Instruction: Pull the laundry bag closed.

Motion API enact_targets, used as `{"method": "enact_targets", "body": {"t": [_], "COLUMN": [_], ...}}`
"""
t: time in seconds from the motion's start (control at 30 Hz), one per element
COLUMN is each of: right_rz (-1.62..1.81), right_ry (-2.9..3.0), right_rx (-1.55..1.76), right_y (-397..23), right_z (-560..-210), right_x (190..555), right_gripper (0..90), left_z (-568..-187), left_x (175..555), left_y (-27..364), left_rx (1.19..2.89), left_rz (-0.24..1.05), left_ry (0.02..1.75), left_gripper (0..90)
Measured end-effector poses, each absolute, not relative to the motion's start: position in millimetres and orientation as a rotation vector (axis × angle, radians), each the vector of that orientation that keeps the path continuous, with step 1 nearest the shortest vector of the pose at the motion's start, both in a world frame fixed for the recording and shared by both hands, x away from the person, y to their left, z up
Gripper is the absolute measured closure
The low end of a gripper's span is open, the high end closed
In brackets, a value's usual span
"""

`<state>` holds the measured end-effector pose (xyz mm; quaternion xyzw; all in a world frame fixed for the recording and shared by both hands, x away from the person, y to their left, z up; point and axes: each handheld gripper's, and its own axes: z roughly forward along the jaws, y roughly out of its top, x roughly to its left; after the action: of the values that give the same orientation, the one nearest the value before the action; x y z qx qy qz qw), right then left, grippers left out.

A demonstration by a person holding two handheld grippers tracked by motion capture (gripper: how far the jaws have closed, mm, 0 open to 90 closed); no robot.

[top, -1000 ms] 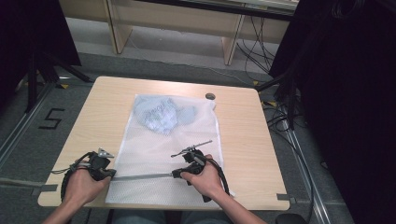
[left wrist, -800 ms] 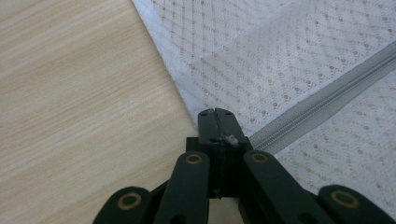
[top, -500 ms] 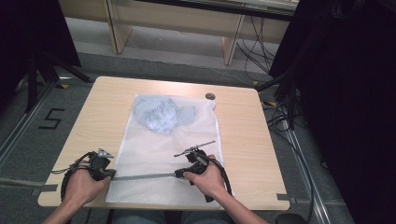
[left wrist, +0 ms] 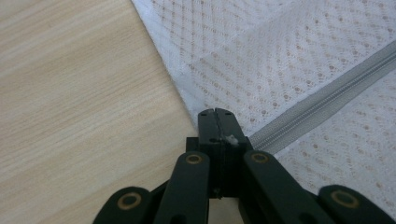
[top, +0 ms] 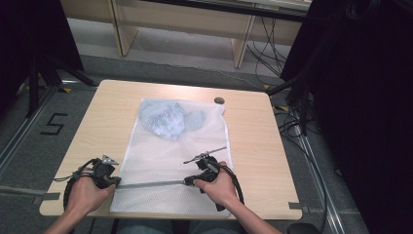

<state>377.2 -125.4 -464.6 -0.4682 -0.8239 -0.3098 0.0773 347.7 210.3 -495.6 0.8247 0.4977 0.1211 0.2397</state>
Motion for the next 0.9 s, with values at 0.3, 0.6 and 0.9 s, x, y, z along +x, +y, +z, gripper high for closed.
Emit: {"method": "enact_targets", "body": {"t": [0.3, 0.6, 0.9], "right_rz": [-0.936, -0.961, -0.963], "right_ry": [-2.487, -2.491, -2.497], "right_rx": [-1.397, -1.394, -1.384], "right_y": [-128.8, -132.1, -134.9], "right_z": [-463.9, -465.0, -463.9], "right_x": [377.4, 377.5, 378.8], "right_gripper": [86.9, 86.9, 86.9], "left_z": [-495.1, -496.3, -495.8], "left_x": [347.9, 347.6, 347.9], "left_y": [210.0, 209.5, 210.5], "left_rx": [2.261, 2.242, 2.258], "left_rz": [0.322, 0.335, 0.334], "left_ry": [1.373, 1.371, 1.360], "left_gripper": [90.0, 90.0, 90.0]}}
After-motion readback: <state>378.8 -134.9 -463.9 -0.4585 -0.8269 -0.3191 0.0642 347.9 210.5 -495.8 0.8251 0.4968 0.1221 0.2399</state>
